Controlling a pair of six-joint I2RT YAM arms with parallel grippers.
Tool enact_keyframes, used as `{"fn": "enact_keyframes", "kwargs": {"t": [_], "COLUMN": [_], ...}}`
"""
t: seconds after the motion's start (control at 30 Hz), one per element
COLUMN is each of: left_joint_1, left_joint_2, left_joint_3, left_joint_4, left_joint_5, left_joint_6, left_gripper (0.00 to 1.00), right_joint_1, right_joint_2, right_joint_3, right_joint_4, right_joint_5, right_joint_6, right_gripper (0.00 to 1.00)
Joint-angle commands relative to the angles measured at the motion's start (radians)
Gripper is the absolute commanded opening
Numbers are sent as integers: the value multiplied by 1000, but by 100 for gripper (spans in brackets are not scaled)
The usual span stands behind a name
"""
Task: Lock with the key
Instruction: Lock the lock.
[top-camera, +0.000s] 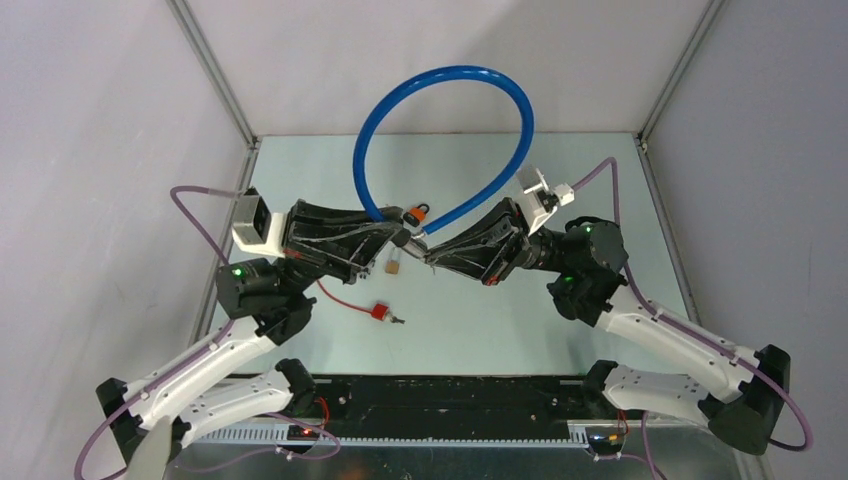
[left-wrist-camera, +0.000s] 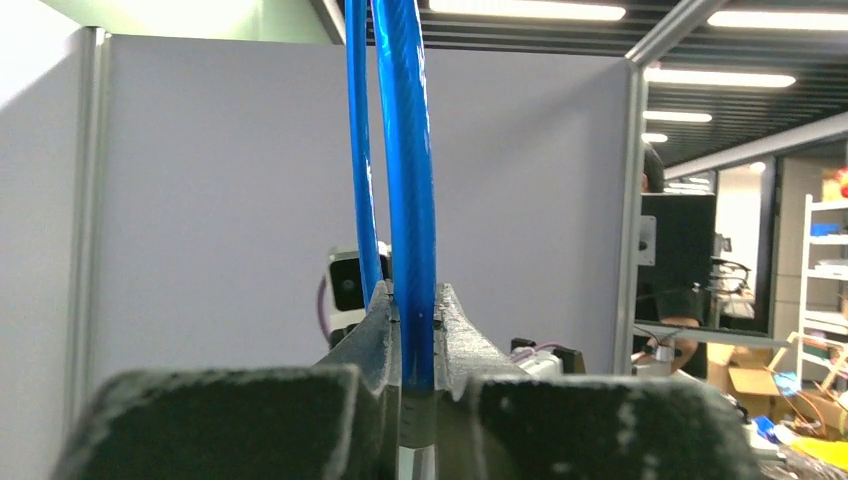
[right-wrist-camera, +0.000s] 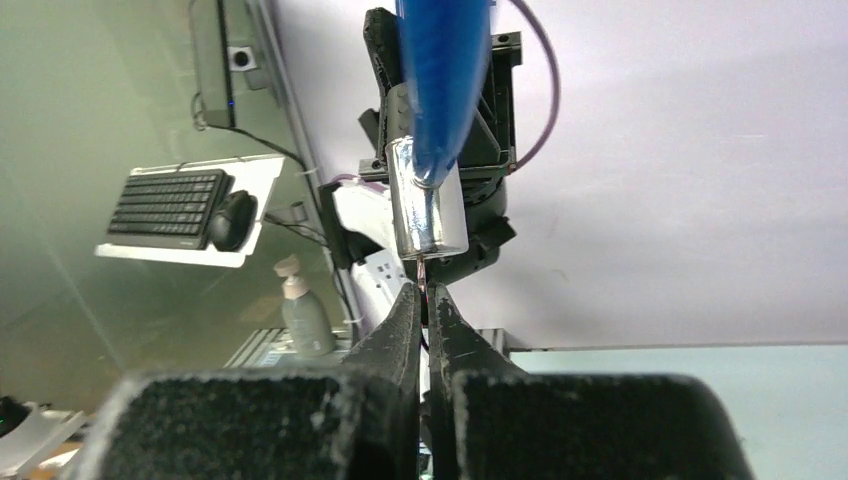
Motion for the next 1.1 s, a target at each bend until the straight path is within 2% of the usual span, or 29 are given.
{"fn": "enact_keyframes", "kwargs": {"t": [0.0, 0.13, 0.4, 0.53, 0.7, 0.9, 1.07], "left_joint_1": [2, 2, 2, 2, 2, 1, 2], "left_joint_2": [-41, -52, -88, -98, -120, -168, -188], "left_joint_3": [2, -7, 3, 11, 9, -2, -9], "left_joint_4": [46, 13, -60, -76, -77, -76, -76], "left_joint_5": [-167, -220, -225, -214, -207, -220, -214], "left_joint_6": [72, 88, 120, 123, 122, 134, 143], "left_gripper": [0, 0, 0, 0, 0, 0, 0], "right_joint_1": [50, 62, 49, 0, -71, -120, -163], "right_joint_2": [-48, -53, -115, -150, -190, -245, -244], "right_joint_3": [33, 33, 20, -11, -81, -173, -208], "right_joint_4": [-170, -253, -578, -684, -716, -572, -527], "right_joint_5": [127, 152, 139, 60, -35, -25, 9], "right_joint_6": [-192, -316, -566, -609, -621, -521, -454], "right_gripper": [0, 0, 0, 0, 0, 0, 0]}}
